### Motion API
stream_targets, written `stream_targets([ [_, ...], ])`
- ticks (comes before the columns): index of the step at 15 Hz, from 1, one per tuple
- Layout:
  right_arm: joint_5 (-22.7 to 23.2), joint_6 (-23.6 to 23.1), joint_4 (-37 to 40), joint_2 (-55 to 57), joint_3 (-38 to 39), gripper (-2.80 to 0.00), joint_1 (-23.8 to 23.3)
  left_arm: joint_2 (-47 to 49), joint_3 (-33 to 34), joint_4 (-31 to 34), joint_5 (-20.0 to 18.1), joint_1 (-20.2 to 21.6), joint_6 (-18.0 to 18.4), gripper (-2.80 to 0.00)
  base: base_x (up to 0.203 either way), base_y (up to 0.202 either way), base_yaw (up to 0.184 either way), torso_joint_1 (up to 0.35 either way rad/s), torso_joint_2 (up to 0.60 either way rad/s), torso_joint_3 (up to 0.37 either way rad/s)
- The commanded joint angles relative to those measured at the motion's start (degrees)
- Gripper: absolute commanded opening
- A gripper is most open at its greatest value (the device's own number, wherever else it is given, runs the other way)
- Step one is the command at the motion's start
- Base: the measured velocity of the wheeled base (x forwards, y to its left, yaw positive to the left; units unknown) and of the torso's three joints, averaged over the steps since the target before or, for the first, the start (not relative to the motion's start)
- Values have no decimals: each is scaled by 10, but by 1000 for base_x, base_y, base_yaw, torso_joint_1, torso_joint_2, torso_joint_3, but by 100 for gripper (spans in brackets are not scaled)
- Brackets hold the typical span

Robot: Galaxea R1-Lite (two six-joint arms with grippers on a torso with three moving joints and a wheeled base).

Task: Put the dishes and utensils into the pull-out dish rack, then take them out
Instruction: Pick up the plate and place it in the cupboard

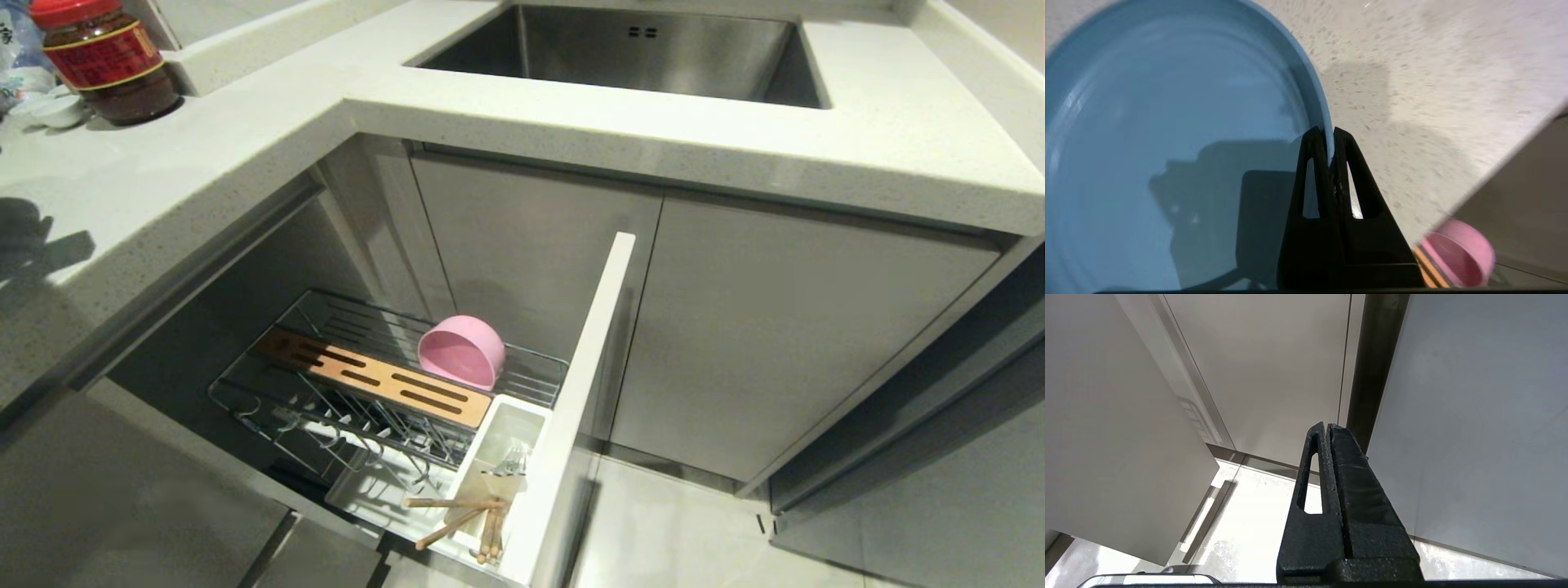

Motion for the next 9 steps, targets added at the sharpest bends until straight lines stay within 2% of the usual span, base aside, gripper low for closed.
stream_targets([
  [1,0,0,-1,0,15,-280,0,-55,-13,1,3,-28,-3,-280,0,0,0,0,0,0],
  [3,0,0,-1,0,15,-280,0,-90,-15,-10,3,-63,-8,-280,0,0,0,0,0,0],
  [5,0,0,-1,0,15,-280,0,-111,-11,-25,3,-131,-33,-280,0,0,0,0,0,0],
  [7,0,0,-1,0,15,-280,0,-127,16,-50,1,-218,-48,-280,0,0,0,0,0,0],
  [8,0,0,0,0,15,-280,0,-135,50,-93,0,-261,-51,-280,0,0,0,0,0,0],
  [9,0,0,0,0,15,-280,0,-141,90,-161,-1,-297,-52,-280,0,0,0,0,0,0],
])
